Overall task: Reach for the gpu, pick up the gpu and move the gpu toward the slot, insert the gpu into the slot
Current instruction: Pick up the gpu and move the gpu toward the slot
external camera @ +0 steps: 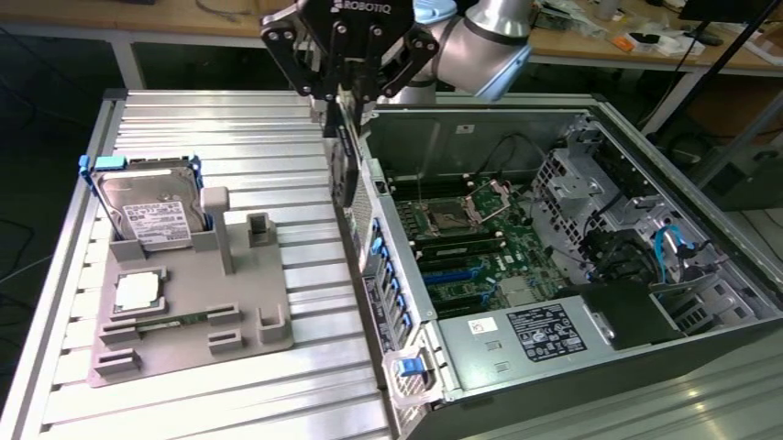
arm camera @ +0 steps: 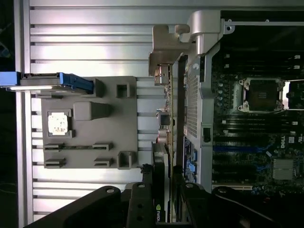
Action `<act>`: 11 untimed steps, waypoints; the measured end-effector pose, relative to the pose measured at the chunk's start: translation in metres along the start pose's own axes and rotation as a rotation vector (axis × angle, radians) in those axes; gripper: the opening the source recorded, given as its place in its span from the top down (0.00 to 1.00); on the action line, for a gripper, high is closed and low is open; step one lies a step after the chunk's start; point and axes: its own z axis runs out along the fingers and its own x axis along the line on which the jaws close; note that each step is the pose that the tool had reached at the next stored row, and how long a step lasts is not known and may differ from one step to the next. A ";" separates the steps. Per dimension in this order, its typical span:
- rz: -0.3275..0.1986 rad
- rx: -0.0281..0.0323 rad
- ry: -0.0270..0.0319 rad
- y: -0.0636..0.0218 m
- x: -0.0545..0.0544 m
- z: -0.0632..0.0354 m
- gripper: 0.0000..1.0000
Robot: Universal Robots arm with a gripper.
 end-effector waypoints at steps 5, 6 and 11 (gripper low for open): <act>0.000 0.0001 0.0018 -0.0003 -0.023 -0.0006 0.73; 0.000 0.0000 0.0019 -0.0003 -0.027 -0.0007 0.73; 0.000 0.0000 0.0026 -0.0008 -0.050 -0.0012 0.73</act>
